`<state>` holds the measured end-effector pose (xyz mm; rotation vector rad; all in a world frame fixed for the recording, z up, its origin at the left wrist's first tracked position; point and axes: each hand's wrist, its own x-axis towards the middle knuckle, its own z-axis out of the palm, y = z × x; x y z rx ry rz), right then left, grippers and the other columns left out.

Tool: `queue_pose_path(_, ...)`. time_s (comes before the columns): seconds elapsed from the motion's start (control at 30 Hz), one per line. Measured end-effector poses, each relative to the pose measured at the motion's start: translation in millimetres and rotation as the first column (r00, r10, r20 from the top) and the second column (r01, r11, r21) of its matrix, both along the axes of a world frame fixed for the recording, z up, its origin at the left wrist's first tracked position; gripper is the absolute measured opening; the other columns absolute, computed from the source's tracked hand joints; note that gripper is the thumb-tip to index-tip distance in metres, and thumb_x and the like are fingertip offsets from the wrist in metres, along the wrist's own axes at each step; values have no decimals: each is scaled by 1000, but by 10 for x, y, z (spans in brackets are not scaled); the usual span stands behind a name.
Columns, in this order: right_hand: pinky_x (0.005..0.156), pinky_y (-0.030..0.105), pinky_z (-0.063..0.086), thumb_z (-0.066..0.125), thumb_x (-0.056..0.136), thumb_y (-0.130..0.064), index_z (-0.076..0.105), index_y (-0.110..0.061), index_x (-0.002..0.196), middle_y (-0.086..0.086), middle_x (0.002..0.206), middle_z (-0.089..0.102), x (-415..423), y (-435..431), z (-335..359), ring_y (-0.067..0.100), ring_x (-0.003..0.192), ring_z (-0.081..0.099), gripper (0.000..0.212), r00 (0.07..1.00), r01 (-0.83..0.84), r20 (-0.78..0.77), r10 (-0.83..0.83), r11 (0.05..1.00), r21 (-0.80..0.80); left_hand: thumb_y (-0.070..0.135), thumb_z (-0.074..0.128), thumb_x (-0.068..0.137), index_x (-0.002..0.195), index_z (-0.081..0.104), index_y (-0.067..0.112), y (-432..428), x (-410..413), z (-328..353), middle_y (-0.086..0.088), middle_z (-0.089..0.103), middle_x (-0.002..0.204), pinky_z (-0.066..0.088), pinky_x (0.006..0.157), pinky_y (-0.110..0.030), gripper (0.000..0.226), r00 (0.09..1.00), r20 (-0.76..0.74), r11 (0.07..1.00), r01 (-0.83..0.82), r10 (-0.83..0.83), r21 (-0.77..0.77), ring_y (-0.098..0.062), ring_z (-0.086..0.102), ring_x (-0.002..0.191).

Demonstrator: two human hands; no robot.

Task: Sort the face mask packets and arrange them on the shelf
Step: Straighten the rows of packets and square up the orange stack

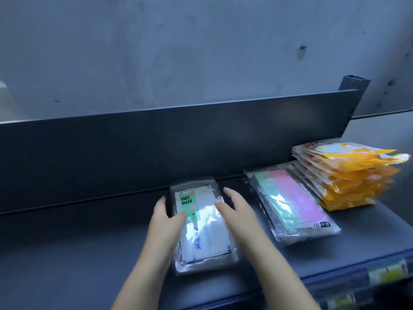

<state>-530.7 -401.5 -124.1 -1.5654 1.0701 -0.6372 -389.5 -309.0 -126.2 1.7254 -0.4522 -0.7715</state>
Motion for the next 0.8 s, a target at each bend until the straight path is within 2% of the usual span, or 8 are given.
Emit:
queue_pose_path(0.07, 115, 32, 33, 54, 103, -32, 40, -26, 156, -12, 160, 41, 45, -37, 4, 5, 139, 40, 56, 994, -6, 105, -6, 994, 110, 19, 62, 86, 155, 39, 22, 14, 18, 25, 2, 64, 141, 58, 96, -39, 73, 996, -92, 999, -18, 15, -34, -17, 71, 111)
queue_pose_path(0.13, 109, 28, 33, 53, 104, -29, 38, -22, 158, -11, 158, 42, 120, -10, -4, 4, 135, 41, 57, 986, -37, 169, 5, 982, 185, 9, 59, 95, 126, 56, 18, 1, 18, 9, 5, 80, 104, 62, 66, -28, 32, 992, -123, 996, -6, -6, -94, -11, 78, 80)
queue_pose_path(0.2, 114, 31, 33, 59, 99, -33, 35, -21, 159, -10, 161, 39, 186, 30, -43, 6, 140, 41, 66, 982, -67, 185, 28, 977, 204, -6, 47, 100, 103, 57, 25, 25, 52, 7, 10, 78, 73, 57, 48, -24, 32, 988, -152, 993, 5, -23, -115, -8, 75, 60)
queue_pose_path(0.27, 114, 30, 32, 61, 95, -35, 34, -22, 160, -9, 162, 38, 209, 55, -60, 6, 141, 40, 71, 978, -96, 200, 52, 972, 214, -12, 43, 99, 107, 60, 26, 17, 107, -81, 11, 80, 82, 59, 54, -24, 42, 990, -141, 995, -20, 6, -98, -9, 76, 67)
queue_pose_path(0.37, 114, 27, 29, 55, 104, -25, 30, -21, 162, -11, 163, 34, 194, 26, -79, 3, 143, 35, 63, 981, -89, 184, 59, 983, 160, -3, 51, 102, 155, 43, 19, 93, 175, -87, 8, 57, 150, 48, 91, -24, 58, 999, -46, 996, -10, 6, -91, -3, 61, 115)
queue_pose_path(0.4, 119, 29, 27, 54, 104, -24, 28, -21, 162, -11, 165, 31, 197, 24, -92, 5, 148, 31, 64, 983, -79, 175, 54, 987, 137, 2, 52, 103, 160, 36, 21, 100, 184, -119, 14, 51, 154, 44, 93, -22, 62, 1000, -18, 994, -5, 3, -108, -1, 55, 119)
queue_pose_path(0.53, 119, 27, 25, 53, 105, -23, 21, -24, 164, -14, 166, 24, 259, 88, -131, 5, 151, 26, 68, 976, -118, 198, 87, 981, 155, 1, 49, 104, 133, 60, 32, 97, 107, -88, 20, 79, 104, 58, 68, -21, 44, 996, -59, 987, 52, -62, -155, -5, 77, 91)
queue_pose_path(0.8, 113, 26, 25, 55, 103, -28, 18, -27, 165, -12, 170, 19, 255, 40, -156, 8, 154, 23, 72, 969, -137, 230, 95, 974, 178, 5, 52, 103, 140, 55, 26, 112, 136, -62, 17, 72, 100, 60, 70, -30, 43, 997, -77, 993, -25, 16, -113, -10, 77, 87)
